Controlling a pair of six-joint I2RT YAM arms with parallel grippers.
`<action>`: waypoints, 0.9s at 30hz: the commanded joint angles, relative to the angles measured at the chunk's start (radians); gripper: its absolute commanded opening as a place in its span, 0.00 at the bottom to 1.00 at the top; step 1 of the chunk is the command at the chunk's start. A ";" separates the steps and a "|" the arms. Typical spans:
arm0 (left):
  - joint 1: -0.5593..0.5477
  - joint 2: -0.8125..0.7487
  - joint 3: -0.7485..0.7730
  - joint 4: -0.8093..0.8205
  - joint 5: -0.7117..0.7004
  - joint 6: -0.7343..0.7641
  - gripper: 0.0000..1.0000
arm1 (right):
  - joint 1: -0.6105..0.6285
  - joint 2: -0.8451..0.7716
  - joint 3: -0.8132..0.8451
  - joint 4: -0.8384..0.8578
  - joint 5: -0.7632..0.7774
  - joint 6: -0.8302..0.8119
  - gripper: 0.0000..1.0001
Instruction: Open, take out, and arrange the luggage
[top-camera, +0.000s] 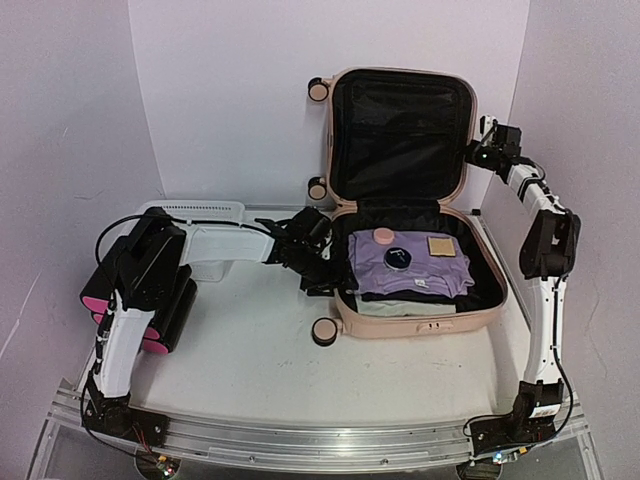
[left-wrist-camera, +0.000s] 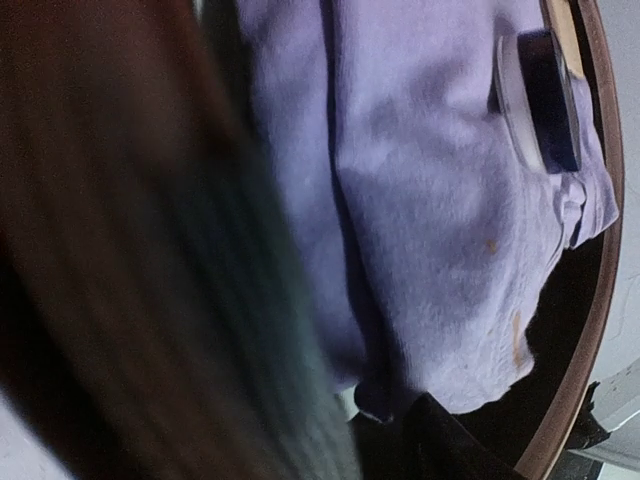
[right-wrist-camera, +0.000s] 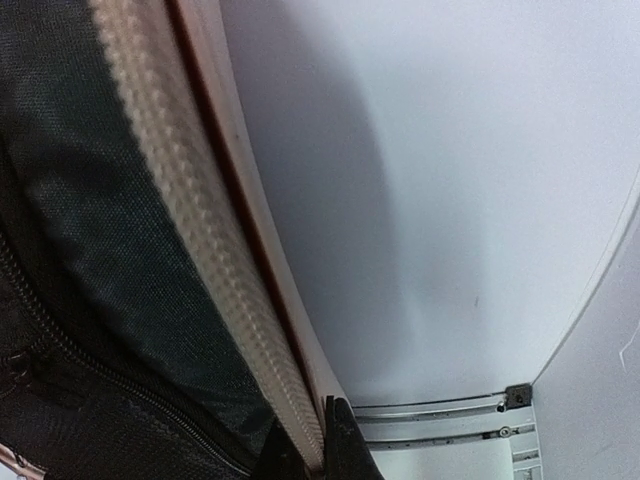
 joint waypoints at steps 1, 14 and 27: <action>-0.007 0.043 0.163 0.092 0.013 -0.052 0.59 | -0.054 -0.001 0.092 0.233 0.037 0.055 0.00; -0.004 0.321 0.594 0.096 -0.060 -0.119 0.26 | -0.080 0.084 0.145 0.323 0.100 0.050 0.00; -0.009 0.379 0.687 0.191 -0.115 -0.158 0.30 | -0.079 0.124 0.167 0.290 0.070 0.016 0.23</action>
